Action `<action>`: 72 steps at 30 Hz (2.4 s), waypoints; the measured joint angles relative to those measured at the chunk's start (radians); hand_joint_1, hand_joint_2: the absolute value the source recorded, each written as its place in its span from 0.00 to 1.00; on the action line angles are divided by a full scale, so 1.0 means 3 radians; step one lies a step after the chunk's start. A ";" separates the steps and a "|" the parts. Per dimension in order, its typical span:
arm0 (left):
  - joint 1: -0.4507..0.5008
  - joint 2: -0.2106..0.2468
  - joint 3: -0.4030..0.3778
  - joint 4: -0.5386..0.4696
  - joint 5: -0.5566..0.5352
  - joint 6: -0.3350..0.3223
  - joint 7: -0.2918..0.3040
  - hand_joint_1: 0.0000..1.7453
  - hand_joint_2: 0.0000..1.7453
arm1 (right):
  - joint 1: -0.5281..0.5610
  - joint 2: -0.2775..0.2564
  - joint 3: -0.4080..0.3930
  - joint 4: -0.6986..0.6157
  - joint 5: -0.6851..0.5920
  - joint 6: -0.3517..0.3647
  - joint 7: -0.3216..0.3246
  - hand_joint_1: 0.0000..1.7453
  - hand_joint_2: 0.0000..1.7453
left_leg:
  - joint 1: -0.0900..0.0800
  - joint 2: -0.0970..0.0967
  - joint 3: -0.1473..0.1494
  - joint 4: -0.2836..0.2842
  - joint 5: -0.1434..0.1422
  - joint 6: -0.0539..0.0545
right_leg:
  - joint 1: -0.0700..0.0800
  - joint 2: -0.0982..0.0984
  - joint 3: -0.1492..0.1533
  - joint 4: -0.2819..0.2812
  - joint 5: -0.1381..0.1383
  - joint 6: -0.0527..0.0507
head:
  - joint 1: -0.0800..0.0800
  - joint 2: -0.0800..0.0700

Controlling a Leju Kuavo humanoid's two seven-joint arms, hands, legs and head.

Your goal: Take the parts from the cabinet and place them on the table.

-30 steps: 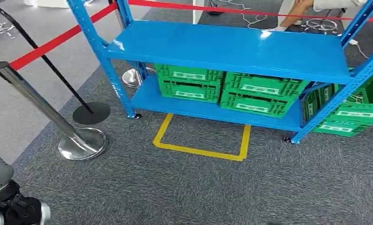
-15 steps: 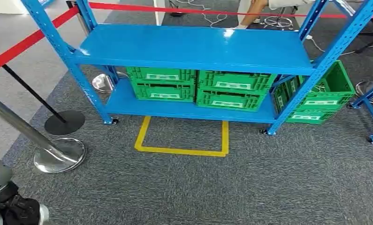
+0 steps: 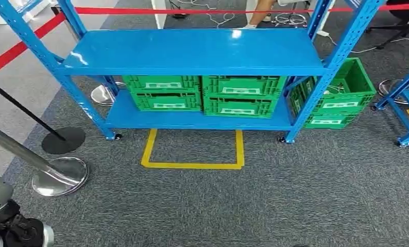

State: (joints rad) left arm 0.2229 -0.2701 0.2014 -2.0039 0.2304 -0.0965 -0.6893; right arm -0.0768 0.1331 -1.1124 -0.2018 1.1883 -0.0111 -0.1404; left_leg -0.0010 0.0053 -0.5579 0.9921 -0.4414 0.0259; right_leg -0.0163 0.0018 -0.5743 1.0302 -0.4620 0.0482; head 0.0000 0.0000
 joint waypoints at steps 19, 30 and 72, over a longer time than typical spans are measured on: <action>0.0007 0.0001 0.0006 0.0001 -0.0010 0.0123 0.0000 0.00 0.00 | -0.0001 0.0000 0.0005 0.0000 -0.0022 -0.0005 0.0009 0.00 0.00 | 0.0009 0.0001 0.0002 -0.0045 0.0028 -0.0174 | 0.0011 -0.0002 -0.0010 -0.0007 0.0020 -0.0055 | 0.0004 0.0000; 0.0021 0.0090 -0.0056 0.0123 -0.0144 0.0436 0.0004 0.00 1.00 | -0.0001 0.0000 0.0005 0.0000 -0.0036 -0.0010 0.0009 0.00 0.00 | 0.0004 0.0001 0.0001 -0.0044 0.0030 -0.0168 | 0.0008 -0.0002 -0.0010 -0.0010 0.0024 -0.0051 | 0.0003 0.0000; -0.0911 0.0613 0.2121 0.4489 -0.0405 0.1444 0.0079 0.00 1.00 | 0.0013 0.0000 0.0005 0.0001 -0.0031 -0.0043 0.0128 0.00 1.00 | 0.0003 0.0010 -0.0005 -0.0044 0.0032 -0.0166 | 0.0009 0.0005 -0.0016 -0.0012 0.0027 -0.0048 | 0.0004 0.0000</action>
State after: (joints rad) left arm -0.0504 -0.0862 0.8378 -0.6572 0.1090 0.3365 -0.6657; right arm -0.0728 0.1331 -1.1109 -0.2014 1.1791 -0.0240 -0.1019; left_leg 0.0001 0.0083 -0.5593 0.9789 -0.4318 -0.0239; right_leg -0.0137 0.0034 -0.5790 1.0266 -0.4539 0.0337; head 0.0011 0.0000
